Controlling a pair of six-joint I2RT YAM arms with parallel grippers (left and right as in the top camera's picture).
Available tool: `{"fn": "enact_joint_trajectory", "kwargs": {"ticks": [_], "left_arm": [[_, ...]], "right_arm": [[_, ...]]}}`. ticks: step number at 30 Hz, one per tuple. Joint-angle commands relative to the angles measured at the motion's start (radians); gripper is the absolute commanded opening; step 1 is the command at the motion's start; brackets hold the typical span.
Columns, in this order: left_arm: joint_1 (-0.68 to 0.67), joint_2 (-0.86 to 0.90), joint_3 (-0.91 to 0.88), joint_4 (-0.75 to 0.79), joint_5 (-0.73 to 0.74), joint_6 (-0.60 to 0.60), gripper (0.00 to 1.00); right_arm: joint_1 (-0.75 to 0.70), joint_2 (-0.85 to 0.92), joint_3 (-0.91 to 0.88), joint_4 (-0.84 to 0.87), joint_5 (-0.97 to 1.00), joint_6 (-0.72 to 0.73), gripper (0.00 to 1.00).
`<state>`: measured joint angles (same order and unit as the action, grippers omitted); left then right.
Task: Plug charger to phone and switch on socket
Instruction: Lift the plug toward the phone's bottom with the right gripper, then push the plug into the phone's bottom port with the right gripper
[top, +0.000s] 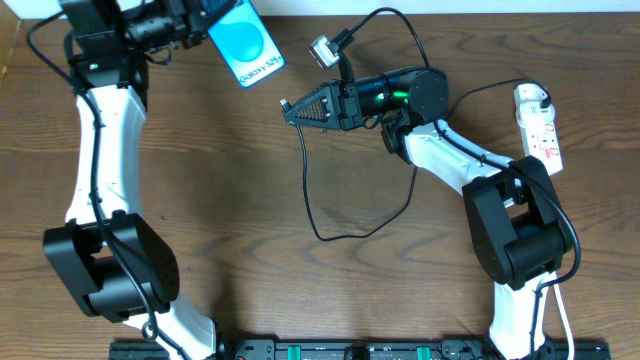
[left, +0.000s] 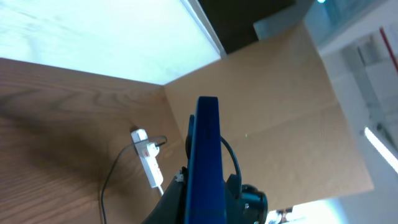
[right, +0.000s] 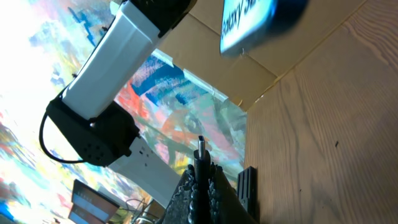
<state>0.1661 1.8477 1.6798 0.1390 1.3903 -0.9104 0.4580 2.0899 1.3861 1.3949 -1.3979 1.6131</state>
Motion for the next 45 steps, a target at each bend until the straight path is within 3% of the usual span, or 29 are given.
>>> {"fn": "enact_joint_trajectory", "kwargs": {"ticks": [1,17,45], "left_arm": [[-0.021,-0.022,0.018,0.013,0.035,0.046,0.07],[-0.022,-0.022,0.01,-0.077,0.039,0.045,0.07],[-0.064,-0.022,0.01,-0.085,0.059,0.045,0.07]], "right_arm": [[0.011,0.006,0.004,0.008,0.023,-0.006,0.01],[0.01,0.006,0.004,0.008,0.038,-0.102,0.01],[0.001,0.006,0.003,0.003,0.041,-0.103,0.01]]}}
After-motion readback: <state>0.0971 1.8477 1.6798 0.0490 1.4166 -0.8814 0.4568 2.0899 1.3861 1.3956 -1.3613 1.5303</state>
